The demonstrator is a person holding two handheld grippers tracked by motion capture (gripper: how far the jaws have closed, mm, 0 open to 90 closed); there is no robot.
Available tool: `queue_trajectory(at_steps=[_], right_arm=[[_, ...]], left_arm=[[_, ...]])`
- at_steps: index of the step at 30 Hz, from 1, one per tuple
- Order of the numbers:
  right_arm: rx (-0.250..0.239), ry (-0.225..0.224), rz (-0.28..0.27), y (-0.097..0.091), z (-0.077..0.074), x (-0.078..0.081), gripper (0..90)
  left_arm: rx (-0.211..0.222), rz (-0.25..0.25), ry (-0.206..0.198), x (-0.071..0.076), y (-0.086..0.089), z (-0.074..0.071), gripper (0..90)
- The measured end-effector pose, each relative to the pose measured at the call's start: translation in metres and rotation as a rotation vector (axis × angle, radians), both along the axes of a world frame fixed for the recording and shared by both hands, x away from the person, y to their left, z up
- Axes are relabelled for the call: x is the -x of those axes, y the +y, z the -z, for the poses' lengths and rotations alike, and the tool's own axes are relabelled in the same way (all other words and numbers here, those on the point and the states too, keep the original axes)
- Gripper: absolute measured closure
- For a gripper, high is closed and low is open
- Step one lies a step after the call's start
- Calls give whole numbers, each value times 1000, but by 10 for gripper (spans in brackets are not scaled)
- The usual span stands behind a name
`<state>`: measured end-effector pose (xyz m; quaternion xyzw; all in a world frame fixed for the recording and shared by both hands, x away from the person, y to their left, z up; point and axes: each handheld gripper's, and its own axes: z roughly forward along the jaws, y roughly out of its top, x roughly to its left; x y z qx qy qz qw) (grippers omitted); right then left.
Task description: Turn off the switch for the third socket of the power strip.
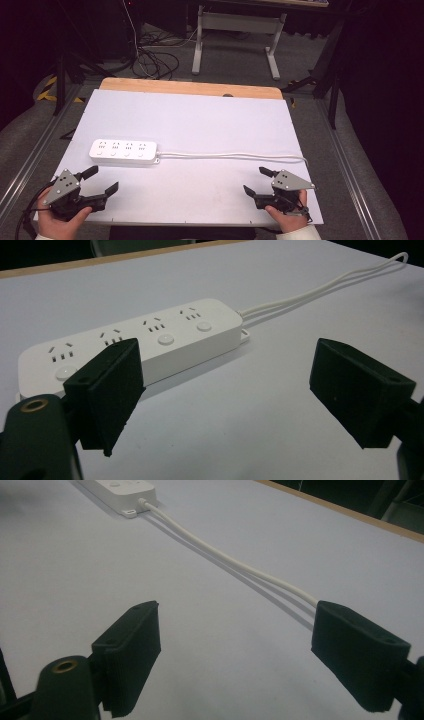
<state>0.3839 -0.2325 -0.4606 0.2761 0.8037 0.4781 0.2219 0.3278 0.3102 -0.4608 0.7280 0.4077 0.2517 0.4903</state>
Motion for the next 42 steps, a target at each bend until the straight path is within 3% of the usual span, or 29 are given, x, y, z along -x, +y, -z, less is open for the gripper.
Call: queue_trajectory(at_steps=[9, 20, 25, 30, 42], right_arm=[[-6, -7, -5, -1, 0, 0, 203], [-25, 16, -32, -1, 0, 0, 220], [-24, 16, -32, -1, 0, 0, 221], [-21, 17, -31, 0, 0, -1, 221], [-10, 21, -39, 1, 2, -1, 226]], left_arm=[[-13, -9, -15, 1, 0, -1, 145], [-15, -13, 5, 3, -2, -4, 166], [-38, -11, 21, 3, -2, -7, 208], [-40, -3, 40, 0, 0, -16, 289], [-52, 4, 64, -14, -1, -31, 288]])
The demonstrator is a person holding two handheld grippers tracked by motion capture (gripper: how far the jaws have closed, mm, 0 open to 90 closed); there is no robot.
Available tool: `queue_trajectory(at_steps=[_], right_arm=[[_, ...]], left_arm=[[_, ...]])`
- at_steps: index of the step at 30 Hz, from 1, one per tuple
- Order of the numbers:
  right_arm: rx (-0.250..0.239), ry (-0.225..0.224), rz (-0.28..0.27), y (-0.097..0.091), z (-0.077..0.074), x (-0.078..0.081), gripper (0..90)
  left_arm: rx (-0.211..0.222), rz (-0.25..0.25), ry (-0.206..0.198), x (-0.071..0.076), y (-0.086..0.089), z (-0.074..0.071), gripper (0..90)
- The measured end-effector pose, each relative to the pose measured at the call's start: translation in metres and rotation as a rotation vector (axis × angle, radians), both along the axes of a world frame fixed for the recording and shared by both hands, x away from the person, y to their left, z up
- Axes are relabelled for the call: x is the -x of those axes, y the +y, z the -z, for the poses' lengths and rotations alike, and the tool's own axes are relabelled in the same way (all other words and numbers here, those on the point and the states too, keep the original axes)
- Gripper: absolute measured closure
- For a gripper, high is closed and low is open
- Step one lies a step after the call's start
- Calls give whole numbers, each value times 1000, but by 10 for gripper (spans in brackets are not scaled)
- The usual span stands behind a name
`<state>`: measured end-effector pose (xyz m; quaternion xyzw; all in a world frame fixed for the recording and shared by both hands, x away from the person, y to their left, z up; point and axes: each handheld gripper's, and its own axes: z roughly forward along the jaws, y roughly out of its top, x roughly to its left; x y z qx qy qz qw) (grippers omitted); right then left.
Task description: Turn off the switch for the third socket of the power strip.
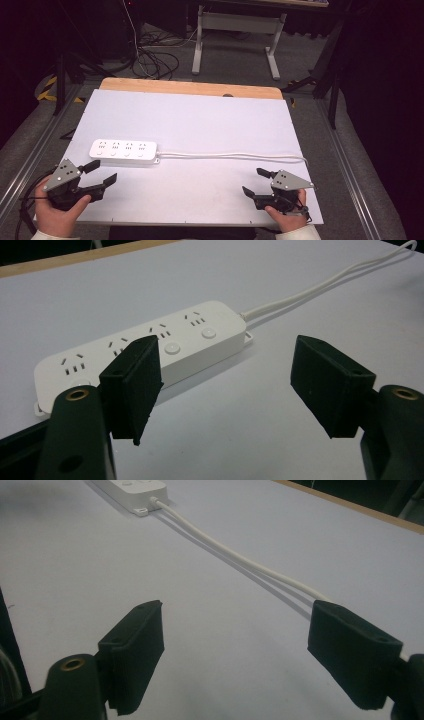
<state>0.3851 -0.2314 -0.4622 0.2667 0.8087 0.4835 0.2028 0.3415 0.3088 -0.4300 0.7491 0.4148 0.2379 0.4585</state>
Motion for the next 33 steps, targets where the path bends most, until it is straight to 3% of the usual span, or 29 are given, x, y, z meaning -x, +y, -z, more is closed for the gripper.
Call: queue_trajectory(at_steps=[14, 33], right_arm=[[2, 3, -1, 0, 1, 0, 227], [6, 13, 1, 0, 2, -2, 227]], left_arm=[[-3, 1, -1, -17, -2, -13, 288], [5, -27, 11, -43, 5, -18, 294]])
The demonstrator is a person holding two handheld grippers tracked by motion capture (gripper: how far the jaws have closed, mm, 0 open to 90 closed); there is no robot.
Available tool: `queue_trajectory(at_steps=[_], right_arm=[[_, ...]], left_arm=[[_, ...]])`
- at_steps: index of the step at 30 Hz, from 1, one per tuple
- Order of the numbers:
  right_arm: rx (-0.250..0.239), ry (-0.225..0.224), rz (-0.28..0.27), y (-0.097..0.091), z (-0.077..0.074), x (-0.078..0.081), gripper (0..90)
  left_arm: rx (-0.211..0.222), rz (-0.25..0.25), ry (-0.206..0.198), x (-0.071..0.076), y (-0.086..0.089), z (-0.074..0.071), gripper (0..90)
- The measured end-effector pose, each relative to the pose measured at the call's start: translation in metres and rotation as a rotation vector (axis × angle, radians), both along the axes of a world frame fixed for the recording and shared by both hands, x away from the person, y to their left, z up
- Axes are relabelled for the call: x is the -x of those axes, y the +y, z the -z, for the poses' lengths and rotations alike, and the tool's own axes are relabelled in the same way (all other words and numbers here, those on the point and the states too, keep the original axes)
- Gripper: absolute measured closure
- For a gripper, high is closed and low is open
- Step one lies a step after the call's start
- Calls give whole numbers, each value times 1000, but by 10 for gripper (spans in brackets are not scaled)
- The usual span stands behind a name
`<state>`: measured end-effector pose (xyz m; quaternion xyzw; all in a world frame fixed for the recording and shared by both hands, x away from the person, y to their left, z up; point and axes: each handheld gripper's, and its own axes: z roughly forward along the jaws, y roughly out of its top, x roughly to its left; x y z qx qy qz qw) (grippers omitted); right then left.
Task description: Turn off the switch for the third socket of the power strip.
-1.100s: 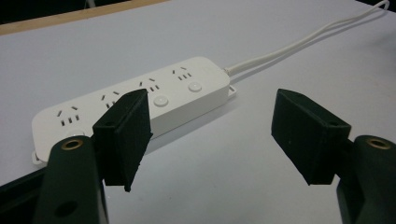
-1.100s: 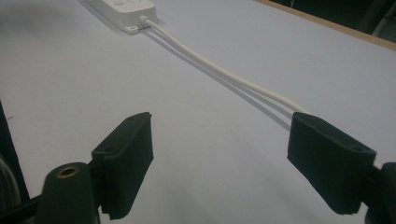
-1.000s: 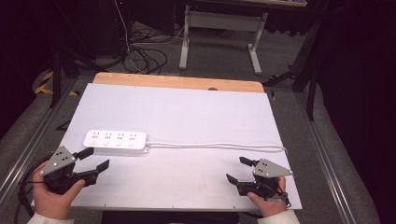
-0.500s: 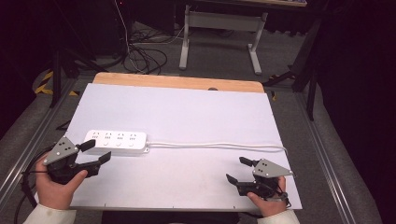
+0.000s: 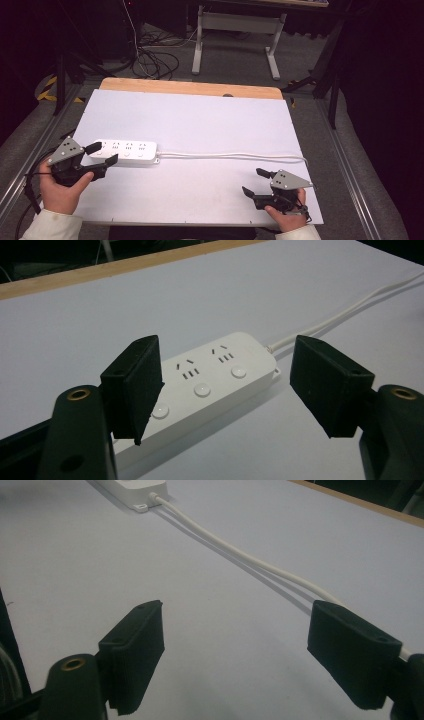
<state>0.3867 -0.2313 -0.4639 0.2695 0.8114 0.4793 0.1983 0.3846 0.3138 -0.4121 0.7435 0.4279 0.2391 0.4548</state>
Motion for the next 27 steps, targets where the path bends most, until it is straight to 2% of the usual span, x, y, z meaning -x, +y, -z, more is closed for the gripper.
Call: queue_trajectory(at_steps=[16, 17, 20, 27], right_arm=[[-4, -1, 0, 0, 0, 0, 232], [-5, -1, -1, 0, 0, 0, 232], [-8, -3, -3, 0, 0, 0, 232], [-7, -4, -5, 0, 0, 0, 232]], left_arm=[[9, -23, 42, -23, 7, 9, 308], [3, 2, 38, -25, 8, 11, 390], [-3, 23, 35, -28, 10, 16, 514], [-44, 4, 55, -35, 15, 26, 878]])
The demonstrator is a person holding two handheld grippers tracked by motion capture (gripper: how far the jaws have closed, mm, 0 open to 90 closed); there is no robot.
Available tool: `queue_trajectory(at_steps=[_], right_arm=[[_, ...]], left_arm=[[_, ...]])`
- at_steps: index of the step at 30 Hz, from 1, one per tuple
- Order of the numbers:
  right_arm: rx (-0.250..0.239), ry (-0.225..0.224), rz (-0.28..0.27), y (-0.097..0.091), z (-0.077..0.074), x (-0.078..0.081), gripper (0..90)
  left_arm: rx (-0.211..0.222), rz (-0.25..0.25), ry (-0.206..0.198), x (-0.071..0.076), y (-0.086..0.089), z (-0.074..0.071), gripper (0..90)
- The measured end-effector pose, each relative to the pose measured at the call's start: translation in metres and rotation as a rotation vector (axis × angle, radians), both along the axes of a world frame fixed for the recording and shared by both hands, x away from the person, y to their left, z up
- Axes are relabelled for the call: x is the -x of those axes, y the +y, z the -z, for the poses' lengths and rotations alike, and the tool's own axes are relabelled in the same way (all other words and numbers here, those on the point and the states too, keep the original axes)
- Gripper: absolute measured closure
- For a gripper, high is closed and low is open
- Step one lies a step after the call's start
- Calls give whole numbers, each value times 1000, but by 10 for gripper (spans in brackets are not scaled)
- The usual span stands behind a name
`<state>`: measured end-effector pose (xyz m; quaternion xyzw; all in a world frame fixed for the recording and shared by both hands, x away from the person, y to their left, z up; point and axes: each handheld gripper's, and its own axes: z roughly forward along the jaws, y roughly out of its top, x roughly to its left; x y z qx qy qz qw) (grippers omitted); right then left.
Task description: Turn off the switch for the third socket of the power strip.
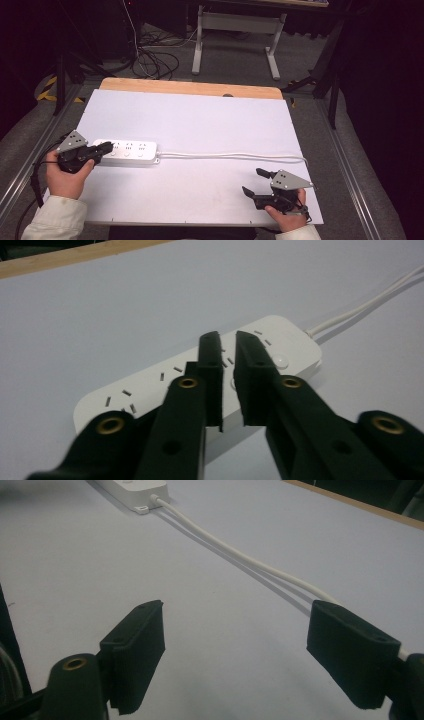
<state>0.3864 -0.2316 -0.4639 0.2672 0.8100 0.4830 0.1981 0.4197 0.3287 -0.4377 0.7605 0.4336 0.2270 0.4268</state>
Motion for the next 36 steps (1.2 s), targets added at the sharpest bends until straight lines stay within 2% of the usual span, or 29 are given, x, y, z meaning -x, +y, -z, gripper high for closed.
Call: queue_trajectory(at_steps=[6, 16, 21, 23, 25, 26, 36], right_arm=[[2, -2, -2, 0, 0, 0, 232], [5, -2, -1, 0, 0, 0, 232], [2, -4, -5, 0, 0, 0, 232], [3, -3, -5, 0, 0, 0, 234], [1, -1, -6, 0, 0, 0, 234], [4, -1, -7, 0, 0, 0, 234], [-2, -3, -11, -1, 0, 0, 236]], left_arm=[[-4, -27, 32, -7, 3, 7, 898], [-17, -44, 94, -15, 5, 16, 898], [6, -44, 120, -18, 5, 19, 898], [29, -48, 154, -21, 4, 22, 898], [20, -58, 159, -22, 5, 23, 898], [37, -58, 172, -22, 4, 24, 898], [12, -76, 177, -23, 3, 27, 898]])
